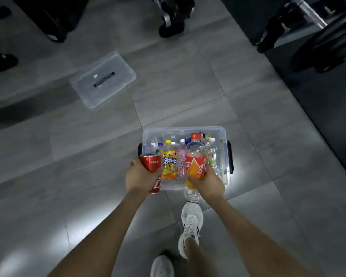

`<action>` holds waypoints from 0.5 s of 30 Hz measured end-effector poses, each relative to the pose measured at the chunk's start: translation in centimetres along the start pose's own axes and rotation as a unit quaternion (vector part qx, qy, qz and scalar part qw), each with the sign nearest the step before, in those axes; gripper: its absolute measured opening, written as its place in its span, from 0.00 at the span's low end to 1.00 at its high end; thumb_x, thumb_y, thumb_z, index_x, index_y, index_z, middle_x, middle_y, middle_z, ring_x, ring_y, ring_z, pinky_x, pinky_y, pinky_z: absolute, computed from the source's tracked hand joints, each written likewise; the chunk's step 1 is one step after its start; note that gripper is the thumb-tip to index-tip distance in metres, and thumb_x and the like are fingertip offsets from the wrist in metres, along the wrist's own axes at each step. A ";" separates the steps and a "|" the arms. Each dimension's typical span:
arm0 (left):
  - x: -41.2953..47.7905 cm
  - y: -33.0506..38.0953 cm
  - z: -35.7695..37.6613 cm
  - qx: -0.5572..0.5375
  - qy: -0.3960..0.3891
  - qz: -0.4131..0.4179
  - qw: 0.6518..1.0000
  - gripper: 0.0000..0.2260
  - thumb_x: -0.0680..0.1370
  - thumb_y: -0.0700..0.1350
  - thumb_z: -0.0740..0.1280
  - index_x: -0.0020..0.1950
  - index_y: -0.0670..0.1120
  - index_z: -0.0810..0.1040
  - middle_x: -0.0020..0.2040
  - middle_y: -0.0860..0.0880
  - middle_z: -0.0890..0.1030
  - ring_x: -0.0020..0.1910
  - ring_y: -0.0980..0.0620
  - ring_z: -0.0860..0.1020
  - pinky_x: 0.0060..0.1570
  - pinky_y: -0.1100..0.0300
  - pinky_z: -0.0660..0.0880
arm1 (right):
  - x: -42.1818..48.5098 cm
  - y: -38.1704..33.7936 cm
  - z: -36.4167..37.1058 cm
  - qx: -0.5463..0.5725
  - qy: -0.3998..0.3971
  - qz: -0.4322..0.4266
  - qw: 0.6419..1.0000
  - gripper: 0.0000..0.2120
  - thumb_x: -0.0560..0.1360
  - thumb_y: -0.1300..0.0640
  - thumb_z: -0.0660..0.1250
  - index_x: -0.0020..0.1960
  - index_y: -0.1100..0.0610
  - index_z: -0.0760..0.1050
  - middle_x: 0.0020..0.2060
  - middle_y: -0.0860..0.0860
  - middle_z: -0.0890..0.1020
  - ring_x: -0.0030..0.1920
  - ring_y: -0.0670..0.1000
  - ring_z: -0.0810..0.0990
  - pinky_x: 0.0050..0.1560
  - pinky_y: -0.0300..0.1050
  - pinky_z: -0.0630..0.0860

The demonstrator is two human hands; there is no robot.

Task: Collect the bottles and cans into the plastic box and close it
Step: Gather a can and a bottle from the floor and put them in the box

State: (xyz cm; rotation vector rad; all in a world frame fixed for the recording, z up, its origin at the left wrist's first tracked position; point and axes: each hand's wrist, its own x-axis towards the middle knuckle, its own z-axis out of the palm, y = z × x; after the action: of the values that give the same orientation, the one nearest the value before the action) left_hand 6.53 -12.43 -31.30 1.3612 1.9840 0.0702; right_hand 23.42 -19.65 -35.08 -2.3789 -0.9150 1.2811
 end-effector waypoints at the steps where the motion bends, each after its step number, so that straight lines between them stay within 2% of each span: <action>1: 2.0 -0.1 1.0 -0.003 -0.003 -0.005 1.000 0.32 0.64 0.57 0.75 0.62 0.42 0.70 0.58 0.42 0.78 0.54 0.41 0.79 0.52 0.52 0.76 | 2.1 -0.3 1.1 -0.010 -0.003 0.005 1.000 0.29 0.67 0.37 0.70 0.62 0.49 0.68 0.54 0.50 0.82 0.53 0.56 0.81 0.54 0.49 0.75; 4: 7.4 -0.7 4.1 -0.008 -0.009 -0.013 1.000 0.31 0.65 0.56 0.75 0.62 0.43 0.70 0.58 0.44 0.78 0.54 0.43 0.79 0.48 0.55 0.74 | 7.5 -0.5 4.7 -0.035 -0.009 0.032 0.999 0.31 0.66 0.35 0.69 0.61 0.51 0.69 0.53 0.50 0.82 0.52 0.56 0.81 0.54 0.50 0.76; 9: 15.3 -1.9 8.8 0.001 -0.003 -0.016 1.000 0.33 0.65 0.55 0.74 0.63 0.43 0.65 0.59 0.42 0.78 0.54 0.40 0.79 0.49 0.51 0.76 | 14.2 0.5 10.4 -0.069 -0.018 0.067 0.995 0.32 0.68 0.38 0.69 0.62 0.53 0.61 0.51 0.51 0.81 0.49 0.56 0.82 0.50 0.52 0.79; 12: 18.2 -2.9 10.9 0.019 -0.017 -0.009 1.000 0.35 0.65 0.56 0.74 0.64 0.42 0.64 0.60 0.41 0.76 0.54 0.39 0.79 0.51 0.46 0.78 | 16.8 1.2 12.7 -0.100 -0.014 0.097 0.990 0.30 0.70 0.40 0.69 0.62 0.55 0.62 0.52 0.53 0.81 0.50 0.57 0.82 0.45 0.48 0.77; 15: 20.4 -3.3 12.1 0.057 -0.022 0.006 0.998 0.35 0.66 0.56 0.73 0.65 0.41 0.63 0.60 0.40 0.74 0.56 0.39 0.77 0.51 0.48 0.76 | 17.9 1.6 14.2 -0.136 0.000 0.090 0.987 0.28 0.72 0.38 0.66 0.61 0.57 0.66 0.53 0.54 0.80 0.50 0.55 0.81 0.40 0.45 0.74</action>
State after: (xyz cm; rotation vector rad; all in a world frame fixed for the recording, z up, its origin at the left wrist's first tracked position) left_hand 7.17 -0.95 -52.29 1.4356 1.9684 -0.0685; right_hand 19.55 -9.85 -55.44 -2.7272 -0.9448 1.2910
